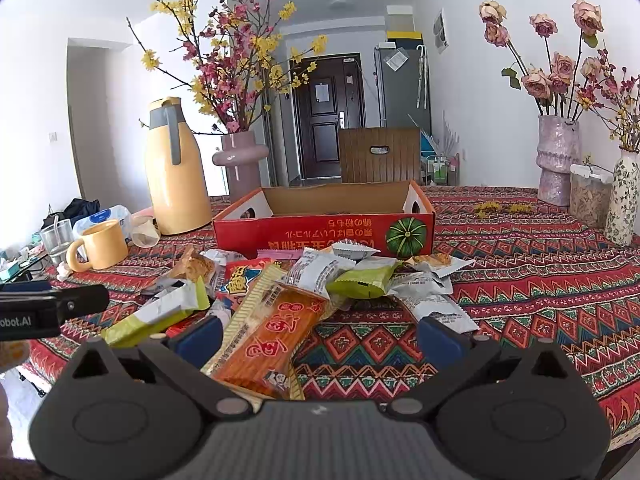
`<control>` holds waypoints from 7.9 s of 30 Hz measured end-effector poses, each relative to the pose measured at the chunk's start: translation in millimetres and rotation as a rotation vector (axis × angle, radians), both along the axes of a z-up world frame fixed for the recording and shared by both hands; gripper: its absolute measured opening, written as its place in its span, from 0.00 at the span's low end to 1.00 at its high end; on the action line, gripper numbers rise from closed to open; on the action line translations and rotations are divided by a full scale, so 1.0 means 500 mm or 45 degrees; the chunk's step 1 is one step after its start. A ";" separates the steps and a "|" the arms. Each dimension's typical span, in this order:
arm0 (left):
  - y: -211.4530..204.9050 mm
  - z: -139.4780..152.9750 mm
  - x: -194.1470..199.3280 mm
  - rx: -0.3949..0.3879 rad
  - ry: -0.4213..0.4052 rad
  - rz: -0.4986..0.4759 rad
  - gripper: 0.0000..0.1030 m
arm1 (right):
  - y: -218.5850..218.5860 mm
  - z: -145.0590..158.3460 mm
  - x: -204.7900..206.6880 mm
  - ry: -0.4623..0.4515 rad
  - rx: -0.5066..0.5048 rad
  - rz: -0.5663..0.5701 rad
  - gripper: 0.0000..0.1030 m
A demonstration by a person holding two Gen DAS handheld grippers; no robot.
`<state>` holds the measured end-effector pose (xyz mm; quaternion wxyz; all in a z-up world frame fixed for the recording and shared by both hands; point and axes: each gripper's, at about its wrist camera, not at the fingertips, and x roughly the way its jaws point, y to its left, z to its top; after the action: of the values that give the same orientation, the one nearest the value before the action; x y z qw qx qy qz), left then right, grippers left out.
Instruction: Organize snacks
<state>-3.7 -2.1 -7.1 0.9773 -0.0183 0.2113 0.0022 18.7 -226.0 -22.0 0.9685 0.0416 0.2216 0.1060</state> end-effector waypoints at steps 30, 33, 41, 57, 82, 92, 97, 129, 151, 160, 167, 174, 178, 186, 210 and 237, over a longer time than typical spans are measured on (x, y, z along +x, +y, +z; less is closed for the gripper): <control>0.000 -0.009 0.014 -0.009 0.011 -0.013 1.00 | -0.009 -0.015 0.010 0.030 0.000 -0.012 1.00; 0.002 -0.010 0.024 -0.020 0.015 -0.021 1.00 | -0.016 -0.015 0.017 0.038 -0.008 -0.029 1.00; 0.013 -0.017 0.059 -0.092 0.057 -0.070 1.00 | -0.048 -0.022 0.057 0.052 -0.072 -0.095 1.00; 0.022 -0.043 0.097 -0.123 0.139 -0.044 1.00 | -0.131 -0.103 0.257 0.228 -0.224 -0.139 0.98; 0.058 -0.075 0.130 -0.005 0.201 -0.015 1.00 | -0.141 -0.103 0.217 0.170 -0.085 -0.117 0.15; 0.051 -0.106 0.199 0.094 0.242 -0.173 0.92 | -0.131 -0.088 0.153 0.113 -0.028 -0.126 0.15; 0.076 -0.115 0.224 -0.006 0.304 -0.269 0.76 | -0.122 -0.085 0.152 0.115 -0.029 -0.119 0.15; 0.052 -0.020 0.116 -0.101 0.094 -0.185 0.38 | -0.089 -0.068 0.120 0.079 0.019 -0.066 0.15; -0.037 0.112 0.342 -0.125 -0.020 -0.099 0.38 | -0.061 0.040 0.291 -0.059 0.040 -0.068 0.15; -0.059 0.129 0.462 -0.121 0.005 -0.024 0.38 | -0.057 0.079 0.418 -0.058 0.056 -0.069 0.15; -0.062 0.115 0.560 -0.109 0.069 0.041 0.38 | -0.042 0.083 0.525 -0.016 0.025 -0.085 0.15; -0.063 0.080 0.647 -0.130 0.120 0.098 0.37 | -0.036 0.057 0.610 0.031 0.020 -0.105 0.15; -0.064 0.051 0.660 -0.130 0.120 0.104 0.37 | -0.041 0.024 0.640 0.045 0.008 -0.143 0.15; -0.066 0.021 0.677 -0.109 0.184 0.091 0.38 | -0.037 -0.001 0.647 0.104 0.009 -0.135 0.15; -0.062 0.070 0.593 -0.181 0.006 0.086 1.00 | -0.062 0.028 0.577 -0.055 0.118 -0.157 1.00; -0.010 0.120 0.311 -0.180 -0.034 0.040 1.00 | -0.027 0.087 0.304 -0.145 0.100 -0.041 1.00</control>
<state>152.0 -7.0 53.1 0.9761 -0.0906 0.1977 0.0025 170.5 -239.6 21.8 0.9787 0.0769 0.1613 0.1014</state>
